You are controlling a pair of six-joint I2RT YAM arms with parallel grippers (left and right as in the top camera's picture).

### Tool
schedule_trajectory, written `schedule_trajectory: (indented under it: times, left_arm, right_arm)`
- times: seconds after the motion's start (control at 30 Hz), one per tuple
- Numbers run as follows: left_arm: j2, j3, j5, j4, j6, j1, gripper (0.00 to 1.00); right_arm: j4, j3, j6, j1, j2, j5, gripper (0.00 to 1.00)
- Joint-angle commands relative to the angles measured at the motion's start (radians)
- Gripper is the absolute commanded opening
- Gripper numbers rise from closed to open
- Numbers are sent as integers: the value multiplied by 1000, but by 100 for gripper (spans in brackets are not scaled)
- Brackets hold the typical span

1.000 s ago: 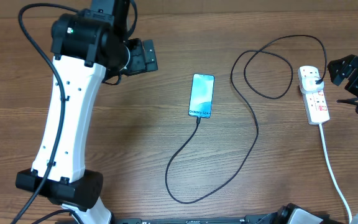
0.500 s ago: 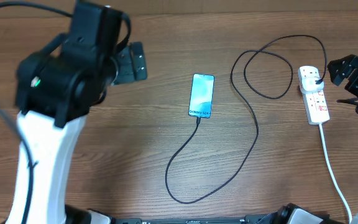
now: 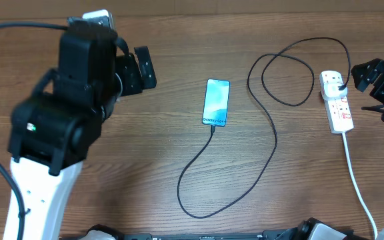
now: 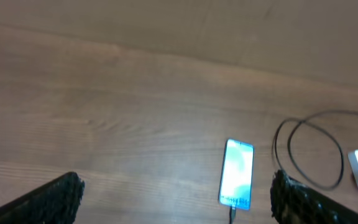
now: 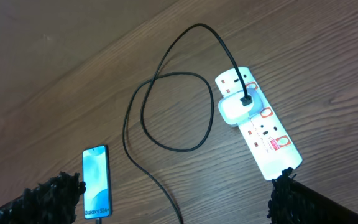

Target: Plug charger to phone and switch on socket

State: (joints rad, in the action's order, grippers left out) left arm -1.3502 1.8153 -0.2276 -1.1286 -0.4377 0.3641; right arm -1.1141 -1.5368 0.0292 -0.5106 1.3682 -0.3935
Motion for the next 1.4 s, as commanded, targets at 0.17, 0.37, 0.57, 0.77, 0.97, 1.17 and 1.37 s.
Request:
schedule_trajectory:
  times: [0.17, 0.37, 0.57, 0.77, 0.97, 1.17, 1.37]
  left_arm:
    - [334, -612, 124, 522, 11, -93, 100]
    - [547, -972, 247, 908, -2, -192, 100]
    - [766, -1270, 243, 1238, -12, -213, 100]
    - [971, -1495, 214, 1416, -12, -233, 100]
    - [1144, -1615, 137, 1429, -11, -236, 100]
    - [1249, -1697, 122, 1429, -12, -273, 100]
    - [1322, -1777, 124, 1429, -12, -302, 100]
  right_arm:
    - [4, -4, -3, 1, 3, -3, 100]
    - [4, -4, -3, 1, 3, -3, 100]
    - [4, -4, -3, 1, 3, -3, 100]
    - [4, -4, -3, 1, 3, -3, 100]
    - [4, -4, -3, 1, 3, -3, 100]
    - [4, -4, -3, 1, 3, -3, 100]
    - [4, -4, -3, 1, 3, -3, 100]
